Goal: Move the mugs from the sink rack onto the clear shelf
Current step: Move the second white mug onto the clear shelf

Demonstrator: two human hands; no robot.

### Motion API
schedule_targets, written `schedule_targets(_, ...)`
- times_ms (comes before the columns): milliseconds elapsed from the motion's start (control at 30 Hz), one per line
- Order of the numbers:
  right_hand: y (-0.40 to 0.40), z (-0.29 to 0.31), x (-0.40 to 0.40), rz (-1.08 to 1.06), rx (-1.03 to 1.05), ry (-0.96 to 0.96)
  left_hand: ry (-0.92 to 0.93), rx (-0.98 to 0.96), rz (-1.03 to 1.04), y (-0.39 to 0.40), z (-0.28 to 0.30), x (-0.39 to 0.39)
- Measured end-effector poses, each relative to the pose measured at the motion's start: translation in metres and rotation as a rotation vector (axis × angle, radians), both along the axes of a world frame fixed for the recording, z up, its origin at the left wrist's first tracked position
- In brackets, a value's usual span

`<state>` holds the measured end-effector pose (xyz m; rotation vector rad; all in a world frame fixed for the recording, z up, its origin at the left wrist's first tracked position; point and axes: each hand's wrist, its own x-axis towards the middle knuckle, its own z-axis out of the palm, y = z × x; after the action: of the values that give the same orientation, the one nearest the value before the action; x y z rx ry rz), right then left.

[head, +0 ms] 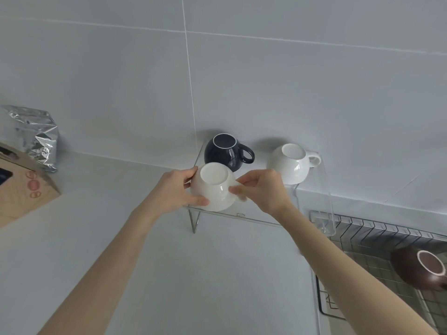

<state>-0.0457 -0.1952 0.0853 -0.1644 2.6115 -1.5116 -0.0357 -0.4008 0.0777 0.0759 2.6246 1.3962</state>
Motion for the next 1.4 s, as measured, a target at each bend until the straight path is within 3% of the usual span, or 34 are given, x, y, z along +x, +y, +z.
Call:
schedule_targets(933, -0.001, -0.011, -0.01, 0.003, 0.003, -0.03, -0.012, 0.079, 0.089, 0.005, -0.007, 0.002)
schedule_targets(1200, 0.002, -0.009, -0.005, 0.049, -0.02, -0.076, -0.071, -0.08, 0.07, 0.015, 0.007, 0.004)
schedule_targets(1300, 0.014, 0.0, 0.001, 0.154, 0.006, -0.097, 0.019, -0.197, 0.088, 0.033, 0.021, 0.008)
schedule_targets(1400, 0.049, 0.015, 0.007, 0.13, -0.015, -0.081, 0.17, -0.235, 0.06, 0.062, 0.038, 0.012)
